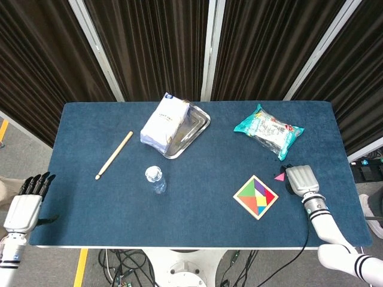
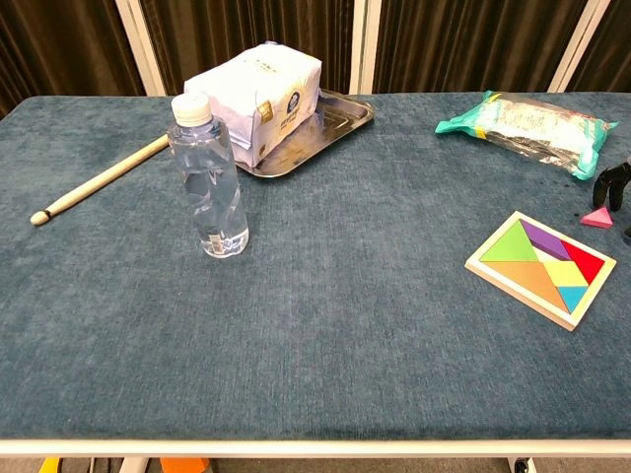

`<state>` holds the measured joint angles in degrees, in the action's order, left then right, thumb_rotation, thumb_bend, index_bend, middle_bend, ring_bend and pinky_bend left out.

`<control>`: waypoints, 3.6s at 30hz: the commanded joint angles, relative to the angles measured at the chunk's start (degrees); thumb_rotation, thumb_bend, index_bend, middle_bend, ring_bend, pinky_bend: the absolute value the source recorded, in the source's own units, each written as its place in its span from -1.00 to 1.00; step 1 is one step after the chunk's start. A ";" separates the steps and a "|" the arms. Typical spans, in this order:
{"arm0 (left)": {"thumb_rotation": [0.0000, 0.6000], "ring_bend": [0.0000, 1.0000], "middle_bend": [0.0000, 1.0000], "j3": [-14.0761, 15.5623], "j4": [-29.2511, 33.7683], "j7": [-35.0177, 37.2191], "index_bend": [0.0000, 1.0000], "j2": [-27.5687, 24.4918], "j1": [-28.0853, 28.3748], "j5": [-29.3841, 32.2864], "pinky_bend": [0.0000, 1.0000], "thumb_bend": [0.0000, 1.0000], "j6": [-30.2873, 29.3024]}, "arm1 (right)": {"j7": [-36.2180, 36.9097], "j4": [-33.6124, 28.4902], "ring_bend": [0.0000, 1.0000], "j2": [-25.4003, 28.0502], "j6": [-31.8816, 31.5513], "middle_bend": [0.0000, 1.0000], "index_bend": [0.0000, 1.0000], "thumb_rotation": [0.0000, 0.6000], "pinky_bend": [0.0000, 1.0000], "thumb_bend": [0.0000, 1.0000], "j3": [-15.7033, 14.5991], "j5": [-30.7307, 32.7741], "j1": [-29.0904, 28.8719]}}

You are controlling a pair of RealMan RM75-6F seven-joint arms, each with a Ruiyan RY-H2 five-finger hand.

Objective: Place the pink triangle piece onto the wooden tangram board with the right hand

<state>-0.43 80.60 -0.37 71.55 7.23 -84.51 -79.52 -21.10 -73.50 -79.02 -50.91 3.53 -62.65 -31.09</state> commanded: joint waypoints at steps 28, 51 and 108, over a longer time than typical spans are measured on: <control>1.00 -1.00 -0.99 0.00 -0.49 0.35 -0.91 0.21 0.05 0.09 -0.85 -1.00 0.31 | -1.66 0.50 0.26 -1.27 0.18 -0.17 -0.27 1.00 0.51 -0.43 0.59 0.26 -0.80; 1.00 -1.00 -0.99 0.11 -1.74 1.31 -0.91 0.65 0.02 0.18 -0.85 -1.00 0.66 | -3.29 0.84 0.26 -2.46 -0.26 -0.12 -0.11 1.00 0.51 -0.42 0.55 0.92 -1.03; 1.00 -1.00 -0.99 0.22 -3.45 4.81 -0.91 0.68 -0.13 -0.82 -0.84 -1.00 -0.03 | -14.59 -22.49 0.26 6.78 -6.74 0.14 0.21 1.00 0.51 -0.39 3.50 14.43 -1.99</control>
<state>-0.25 77.29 4.30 72.17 7.12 -85.25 -79.53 -31.81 -92.45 -72.98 -55.65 6.59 -52.69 -32.51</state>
